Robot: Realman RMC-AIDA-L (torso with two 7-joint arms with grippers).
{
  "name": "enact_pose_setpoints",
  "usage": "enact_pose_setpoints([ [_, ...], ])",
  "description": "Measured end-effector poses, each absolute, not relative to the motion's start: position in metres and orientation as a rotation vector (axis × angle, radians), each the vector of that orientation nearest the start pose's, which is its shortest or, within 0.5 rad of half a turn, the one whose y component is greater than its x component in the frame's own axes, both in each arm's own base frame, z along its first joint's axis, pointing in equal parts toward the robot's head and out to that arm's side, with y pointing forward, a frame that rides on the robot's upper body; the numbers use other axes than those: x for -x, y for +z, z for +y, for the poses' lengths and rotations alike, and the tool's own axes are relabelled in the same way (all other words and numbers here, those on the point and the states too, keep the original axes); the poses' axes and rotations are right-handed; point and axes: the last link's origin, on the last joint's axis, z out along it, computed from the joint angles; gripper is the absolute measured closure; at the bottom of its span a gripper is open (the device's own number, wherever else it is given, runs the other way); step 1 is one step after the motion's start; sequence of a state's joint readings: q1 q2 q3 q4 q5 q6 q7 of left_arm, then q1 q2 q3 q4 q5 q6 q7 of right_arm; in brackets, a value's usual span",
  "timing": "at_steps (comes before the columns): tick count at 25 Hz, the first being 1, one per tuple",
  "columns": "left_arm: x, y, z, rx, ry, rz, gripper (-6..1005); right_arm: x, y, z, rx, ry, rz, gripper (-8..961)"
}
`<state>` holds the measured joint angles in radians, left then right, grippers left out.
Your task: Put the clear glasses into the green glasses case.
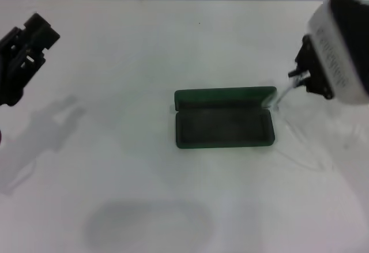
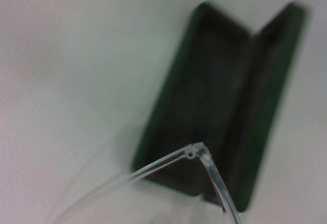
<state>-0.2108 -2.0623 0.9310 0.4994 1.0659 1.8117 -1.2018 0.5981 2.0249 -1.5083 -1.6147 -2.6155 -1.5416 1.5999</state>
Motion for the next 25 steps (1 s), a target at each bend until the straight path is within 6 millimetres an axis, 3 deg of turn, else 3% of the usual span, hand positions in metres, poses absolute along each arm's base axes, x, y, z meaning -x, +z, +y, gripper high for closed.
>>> enact_pose_setpoints([
  [7, 0.268, 0.062, 0.263, 2.141, -1.605, -0.579, 657, -0.112, 0.081, 0.344, 2.678, -0.216, -0.567, 841],
  [9, 0.253, 0.068, 0.268, 2.275, -1.594, -0.551, 657, -0.111, 0.1, 0.336, 2.682, -0.013, -0.47, 841],
  [11, 0.247, 0.07, 0.27, 2.31, -1.594, -0.535, 658, -0.111, 0.104, 0.334, 2.682, 0.052, -0.433, 841],
  [14, 0.228, 0.08, 0.274, 2.346, -1.642, -0.467, 658, -0.116, 0.104, 0.327, 2.695, 0.262, -0.325, 841],
  [16, 0.223, 0.082, 0.275, 2.361, -1.651, -0.452, 659, -0.117, 0.102, 0.326, 2.697, 0.307, -0.304, 841],
  [25, 0.189, 0.082, 0.278, 2.571, -1.708, -0.37, 661, -0.115, 0.065, 0.329, 2.707, 0.715, -0.16, 842],
])
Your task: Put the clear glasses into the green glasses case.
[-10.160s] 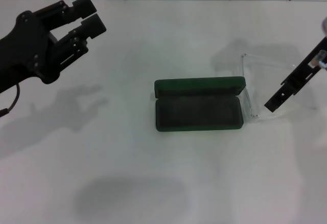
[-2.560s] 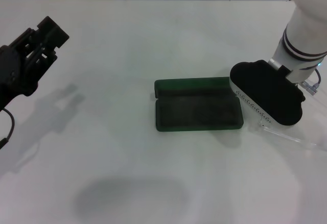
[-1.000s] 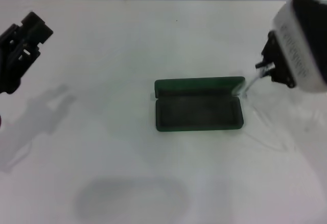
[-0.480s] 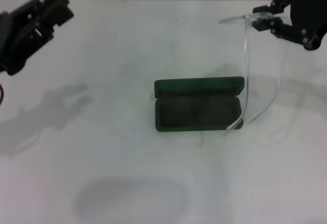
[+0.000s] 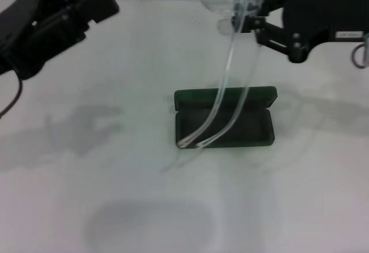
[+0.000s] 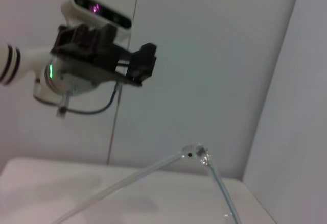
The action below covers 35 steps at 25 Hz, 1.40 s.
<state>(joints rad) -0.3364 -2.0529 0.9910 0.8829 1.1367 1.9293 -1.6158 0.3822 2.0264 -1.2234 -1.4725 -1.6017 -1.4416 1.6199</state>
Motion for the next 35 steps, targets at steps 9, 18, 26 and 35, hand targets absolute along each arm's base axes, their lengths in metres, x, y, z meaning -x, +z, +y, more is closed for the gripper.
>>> enact_pose_setpoints([
  [9, 0.175, 0.063, 0.275, 2.696, -1.727, -0.372, 663, -0.124, 0.034, 0.339, 2.68, 1.05, -0.015, 843],
  [18, 0.17, 0.051, 0.273, 2.712, -1.739, -0.393, 665, -0.125, 0.009, 0.349, 2.671, 1.19, 0.109, 843],
  [26, 0.174, 0.046, 0.275, 2.722, -1.689, -0.434, 667, -0.112, -0.003, 0.351, 2.688, 1.241, 0.083, 843],
  [35, 0.178, 0.041, 0.28, 2.701, -1.65, -0.494, 666, -0.108, -0.005, 0.35, 2.699, 1.256, 0.066, 843],
])
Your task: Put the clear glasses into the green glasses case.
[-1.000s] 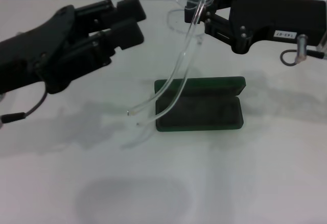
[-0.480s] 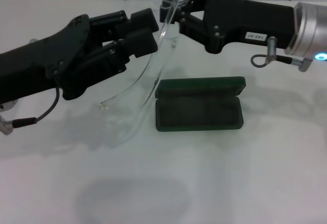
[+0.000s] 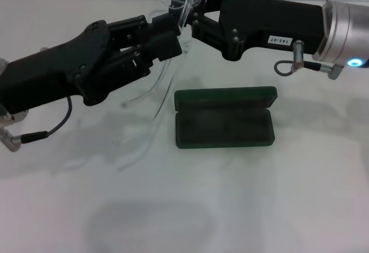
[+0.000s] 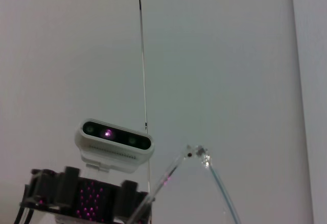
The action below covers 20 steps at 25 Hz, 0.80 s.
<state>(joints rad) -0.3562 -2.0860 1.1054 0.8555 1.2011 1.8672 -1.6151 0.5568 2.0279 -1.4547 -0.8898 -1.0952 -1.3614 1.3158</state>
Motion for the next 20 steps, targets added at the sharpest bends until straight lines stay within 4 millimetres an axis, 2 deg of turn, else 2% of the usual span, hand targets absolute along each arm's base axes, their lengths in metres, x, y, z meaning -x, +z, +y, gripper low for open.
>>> enact_pose_setpoints([
  [20, 0.1823, 0.0393, 0.2856, 2.656, -1.626, -0.512, 672, -0.1112, -0.0068, 0.3535, 2.681, 1.234, 0.066, 843],
])
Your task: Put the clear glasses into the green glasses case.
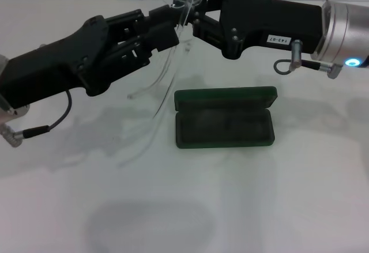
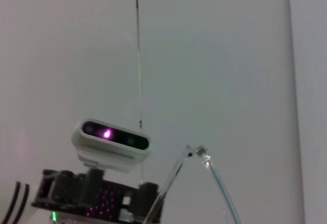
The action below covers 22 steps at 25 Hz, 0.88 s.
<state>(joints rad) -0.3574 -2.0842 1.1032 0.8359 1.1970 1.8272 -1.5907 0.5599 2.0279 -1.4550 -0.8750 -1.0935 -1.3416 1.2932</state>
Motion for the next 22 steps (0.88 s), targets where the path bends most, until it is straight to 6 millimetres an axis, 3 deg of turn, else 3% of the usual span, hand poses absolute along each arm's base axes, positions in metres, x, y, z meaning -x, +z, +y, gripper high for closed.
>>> enact_pose_setpoints([
  [22, 0.179, 0.036, 0.283, 2.701, -1.629, -0.499, 678, -0.101, -0.016, 0.36, 2.704, 1.238, 0.046, 843],
])
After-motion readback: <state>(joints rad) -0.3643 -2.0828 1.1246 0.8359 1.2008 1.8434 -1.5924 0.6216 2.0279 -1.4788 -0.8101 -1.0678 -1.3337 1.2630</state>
